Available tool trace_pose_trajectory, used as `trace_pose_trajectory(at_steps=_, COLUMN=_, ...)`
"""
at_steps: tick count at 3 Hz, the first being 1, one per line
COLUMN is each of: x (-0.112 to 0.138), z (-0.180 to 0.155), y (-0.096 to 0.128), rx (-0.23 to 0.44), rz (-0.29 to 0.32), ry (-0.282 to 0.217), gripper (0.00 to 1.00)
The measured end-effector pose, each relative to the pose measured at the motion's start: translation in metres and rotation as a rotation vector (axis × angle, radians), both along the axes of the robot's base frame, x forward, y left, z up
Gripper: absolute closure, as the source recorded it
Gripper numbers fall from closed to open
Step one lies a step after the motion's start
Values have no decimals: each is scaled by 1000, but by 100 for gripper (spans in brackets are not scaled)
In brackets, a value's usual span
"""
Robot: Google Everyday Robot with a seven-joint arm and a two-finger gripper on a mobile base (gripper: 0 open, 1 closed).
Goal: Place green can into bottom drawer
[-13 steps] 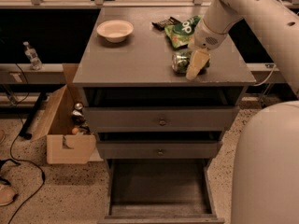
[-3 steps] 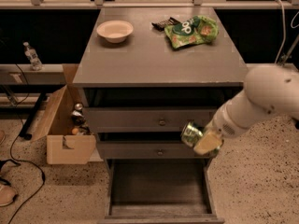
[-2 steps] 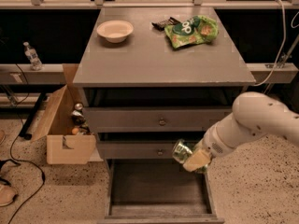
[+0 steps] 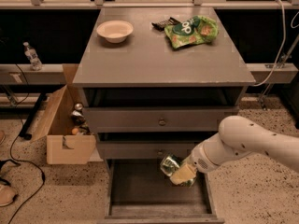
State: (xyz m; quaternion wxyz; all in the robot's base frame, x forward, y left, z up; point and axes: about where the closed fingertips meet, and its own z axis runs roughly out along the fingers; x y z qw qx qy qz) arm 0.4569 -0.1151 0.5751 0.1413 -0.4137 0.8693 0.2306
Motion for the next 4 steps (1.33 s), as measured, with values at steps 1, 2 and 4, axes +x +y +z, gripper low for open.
trace_pose_trajectory(at_steps=1, x=-2, z=-36, y=-5, rx=16, rz=-20, ry=19, gripper=100)
trace_pose_trajectory(at_steps=2, x=0, z=-100, y=-14, rx=72, rz=-46, ry=36, gripper=100)
trace_pose_trajectory(at_steps=4, x=5, z=-233, y=-24, rx=209, rz=-108, ry=83, gripper=100)
